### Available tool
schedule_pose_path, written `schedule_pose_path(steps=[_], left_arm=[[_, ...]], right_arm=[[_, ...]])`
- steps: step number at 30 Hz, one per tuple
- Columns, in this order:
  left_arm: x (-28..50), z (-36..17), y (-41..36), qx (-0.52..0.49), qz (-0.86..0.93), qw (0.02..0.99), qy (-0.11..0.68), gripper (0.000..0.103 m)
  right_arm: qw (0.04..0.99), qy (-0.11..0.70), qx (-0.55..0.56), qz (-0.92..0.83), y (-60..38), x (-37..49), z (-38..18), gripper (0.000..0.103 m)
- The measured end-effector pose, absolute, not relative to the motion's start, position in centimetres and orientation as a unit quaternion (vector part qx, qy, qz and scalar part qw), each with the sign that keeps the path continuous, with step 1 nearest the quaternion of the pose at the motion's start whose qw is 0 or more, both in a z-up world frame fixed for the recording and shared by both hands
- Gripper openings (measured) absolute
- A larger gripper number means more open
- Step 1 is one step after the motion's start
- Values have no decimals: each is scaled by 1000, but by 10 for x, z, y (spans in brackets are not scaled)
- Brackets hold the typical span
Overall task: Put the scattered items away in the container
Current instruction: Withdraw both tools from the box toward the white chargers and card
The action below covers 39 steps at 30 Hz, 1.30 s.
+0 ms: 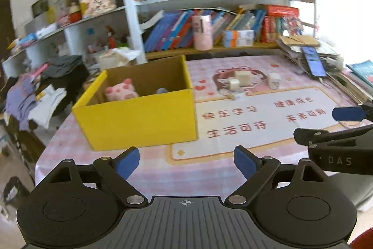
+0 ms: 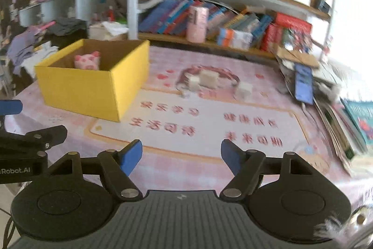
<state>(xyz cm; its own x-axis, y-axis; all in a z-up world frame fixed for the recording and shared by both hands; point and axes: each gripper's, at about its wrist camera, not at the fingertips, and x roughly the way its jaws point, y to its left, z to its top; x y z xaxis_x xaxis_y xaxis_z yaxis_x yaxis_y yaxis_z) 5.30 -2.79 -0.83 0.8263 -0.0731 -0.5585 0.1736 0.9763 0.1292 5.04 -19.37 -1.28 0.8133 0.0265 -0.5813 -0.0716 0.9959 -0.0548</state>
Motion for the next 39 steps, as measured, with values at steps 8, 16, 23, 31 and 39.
schedule_pose_path(steps=[8, 16, 23, 31, 39], left_arm=[[59, -12, -49, 96, -93, 946, 295, 91], [65, -13, -59, 94, -108, 942, 302, 91], [71, -22, -73, 96, -130, 930, 330, 94], [79, -25, -103, 110, -174, 923, 324, 97], [102, -30, -121, 102, -181, 921, 329, 97]], right_arm=[[952, 305, -29, 4, -211, 48, -15, 76], [951, 308, -21, -17, -226, 54, -10, 82], [947, 318, -27, -27, -236, 51, -12, 91], [941, 331, -9, -72, -266, 51, -17, 92], [938, 337, -13, -77, -282, 69, -21, 92]])
